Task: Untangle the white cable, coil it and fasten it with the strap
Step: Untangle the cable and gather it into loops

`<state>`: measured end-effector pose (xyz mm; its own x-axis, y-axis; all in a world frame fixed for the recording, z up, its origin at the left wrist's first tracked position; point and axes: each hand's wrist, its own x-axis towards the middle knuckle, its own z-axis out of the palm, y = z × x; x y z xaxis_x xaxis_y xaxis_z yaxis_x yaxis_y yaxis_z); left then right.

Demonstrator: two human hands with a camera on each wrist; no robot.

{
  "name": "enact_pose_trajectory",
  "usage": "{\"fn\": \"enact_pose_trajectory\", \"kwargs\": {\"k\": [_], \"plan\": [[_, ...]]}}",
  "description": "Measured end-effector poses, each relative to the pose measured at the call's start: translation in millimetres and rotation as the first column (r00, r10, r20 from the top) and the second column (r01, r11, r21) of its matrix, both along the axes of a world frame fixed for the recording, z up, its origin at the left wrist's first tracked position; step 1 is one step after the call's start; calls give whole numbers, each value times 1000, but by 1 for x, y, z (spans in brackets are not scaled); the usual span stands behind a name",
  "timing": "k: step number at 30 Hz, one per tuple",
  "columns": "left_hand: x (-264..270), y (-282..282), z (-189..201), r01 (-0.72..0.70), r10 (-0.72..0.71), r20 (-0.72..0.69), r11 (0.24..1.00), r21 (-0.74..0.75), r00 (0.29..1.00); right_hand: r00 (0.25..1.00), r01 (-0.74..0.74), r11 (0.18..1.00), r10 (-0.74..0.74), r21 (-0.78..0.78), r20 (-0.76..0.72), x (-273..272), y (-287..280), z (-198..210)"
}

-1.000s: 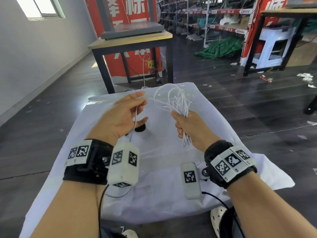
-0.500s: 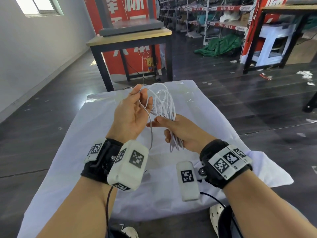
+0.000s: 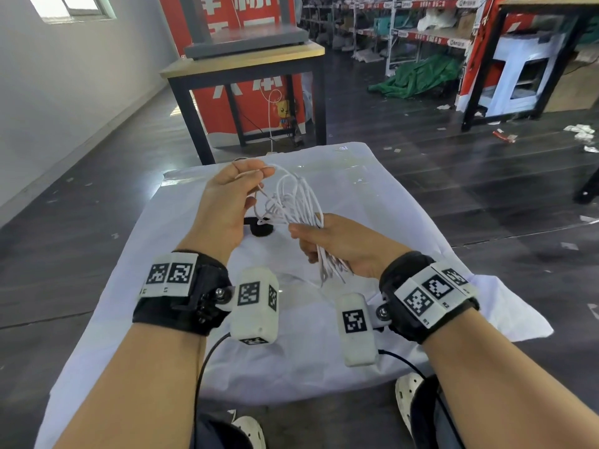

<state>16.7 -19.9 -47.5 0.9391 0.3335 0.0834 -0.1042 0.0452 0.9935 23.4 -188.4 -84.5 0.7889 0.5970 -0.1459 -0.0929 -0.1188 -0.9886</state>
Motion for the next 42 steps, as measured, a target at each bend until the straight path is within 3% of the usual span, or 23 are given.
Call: {"fn": "enact_pose_trajectory", "kwargs": {"k": [4, 7, 9, 11, 14, 17, 19, 21, 25, 27, 29, 32, 34, 36, 39, 42], "plan": [[-2, -1, 1, -68, 66, 16, 987, 142, 998, 978, 36, 981, 4, 188, -208, 0, 1, 2], [0, -1, 0, -121, 115, 40, 972, 202, 993, 960, 227, 950, -180, 215, -214, 7, -1, 4], [1, -3, -3, -55, 56, 4, 963, 262, 998, 928, 345, 903, -287, 256, -238, 13, -4, 5], [0, -9, -6, 130, -95, -113, 926, 356, 989, 894, 434, 848, -364, 306, -260, 17, -7, 6], [-4, -18, -12, 471, -351, -331, 770, 431, 876, 852, 522, 782, -464, 340, -242, 19, -10, 8], [-10, -28, -17, 729, -535, -496, 535, 427, 684, 808, 588, 727, -545, 353, -223, 22, -13, 8], [-14, -36, -18, 830, -601, -574, 381, 407, 557, 784, 617, 708, -589, 343, -196, 25, -17, 8], [-17, -39, -17, 845, -595, -605, 308, 436, 529, 770, 633, 708, -617, 312, -163, 27, -21, 7], [-13, -27, -12, 785, -478, -629, 278, 554, 613, 718, 688, 684, -690, 245, -90, 32, -31, 7], [-10, -17, -11, 722, -436, -577, 354, 595, 690, 707, 694, 705, -706, 145, 43, 36, -38, 4], [-8, -11, -9, 637, -410, -488, 482, 601, 771, 749, 650, 760, -643, 14, 160, 39, -41, 0], [-7, -9, -8, 488, -353, -336, 628, 607, 873, 851, 515, 847, -487, -133, 194, 35, -36, -4], [-6, -11, -10, 403, -330, -236, 670, 623, 914, 905, 417, 893, -391, -168, 166, 30, -29, -4], [-5, -13, -13, 320, -288, -163, 671, 668, 944, 943, 326, 923, -304, -204, 134, 25, -23, -2], [-4, -16, -16, 175, -189, -78, 575, 800, 979, 971, 220, 932, -182, -287, 152, 21, -18, -2], [-2, -16, -17, 65, -143, 13, 524, 850, 990, 990, 74, 946, -30, -317, 139, 18, -18, -1]]}}
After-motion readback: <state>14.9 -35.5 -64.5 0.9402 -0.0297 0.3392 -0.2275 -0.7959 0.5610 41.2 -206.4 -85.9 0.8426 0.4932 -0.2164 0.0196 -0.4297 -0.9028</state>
